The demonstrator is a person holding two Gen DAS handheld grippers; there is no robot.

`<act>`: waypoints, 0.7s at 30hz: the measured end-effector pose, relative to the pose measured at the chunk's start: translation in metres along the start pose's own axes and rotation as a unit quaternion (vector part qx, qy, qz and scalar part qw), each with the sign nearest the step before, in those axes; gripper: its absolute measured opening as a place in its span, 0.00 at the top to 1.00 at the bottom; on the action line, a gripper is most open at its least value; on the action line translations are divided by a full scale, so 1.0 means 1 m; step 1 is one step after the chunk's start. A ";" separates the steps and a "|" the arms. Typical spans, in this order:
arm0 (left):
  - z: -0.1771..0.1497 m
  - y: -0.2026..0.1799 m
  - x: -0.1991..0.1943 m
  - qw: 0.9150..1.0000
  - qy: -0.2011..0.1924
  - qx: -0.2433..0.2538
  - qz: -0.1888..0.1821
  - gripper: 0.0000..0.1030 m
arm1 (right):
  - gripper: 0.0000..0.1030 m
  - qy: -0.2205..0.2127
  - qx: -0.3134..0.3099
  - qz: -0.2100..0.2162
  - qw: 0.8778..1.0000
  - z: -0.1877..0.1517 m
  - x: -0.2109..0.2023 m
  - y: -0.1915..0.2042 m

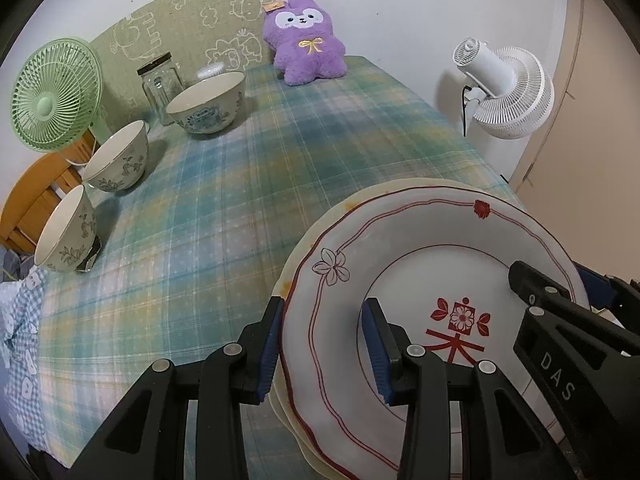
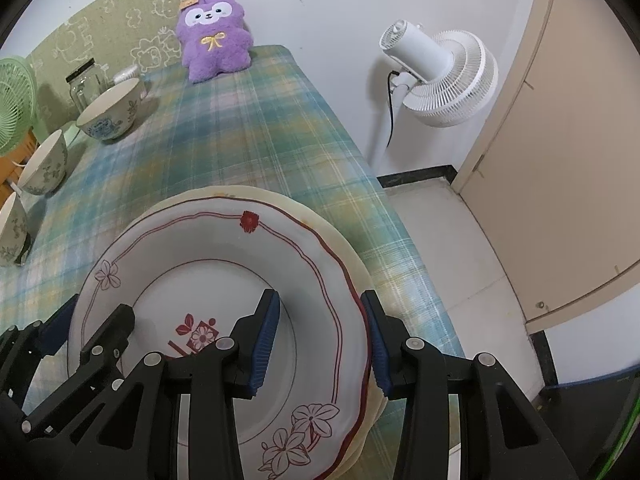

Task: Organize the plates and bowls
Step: 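Carry the red-pattern plate with both tools over the yellow-flower plate stack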

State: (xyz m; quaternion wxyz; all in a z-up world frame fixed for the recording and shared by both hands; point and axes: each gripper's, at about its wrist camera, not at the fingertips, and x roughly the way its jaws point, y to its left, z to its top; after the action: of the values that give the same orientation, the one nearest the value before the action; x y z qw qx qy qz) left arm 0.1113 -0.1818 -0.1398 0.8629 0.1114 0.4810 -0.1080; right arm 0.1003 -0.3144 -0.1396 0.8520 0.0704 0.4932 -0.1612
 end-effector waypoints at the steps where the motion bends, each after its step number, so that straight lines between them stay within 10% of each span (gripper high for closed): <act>1: 0.000 0.000 0.000 1.000 -0.002 0.001 0.002 0.62 | 0.56 -0.001 -0.001 0.000 1.000 -0.001 0.000 0.000; 21: -0.004 -0.012 0.002 0.999 -0.014 0.020 0.032 0.60 | 0.56 0.011 -0.013 -0.031 0.999 0.000 0.002 0.003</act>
State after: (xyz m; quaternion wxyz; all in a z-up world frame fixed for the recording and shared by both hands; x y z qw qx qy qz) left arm 0.1058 -0.1921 -0.1443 0.8703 0.1423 0.4626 -0.0911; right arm 0.1021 -0.3115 -0.1417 0.8419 0.0457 0.5065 -0.1808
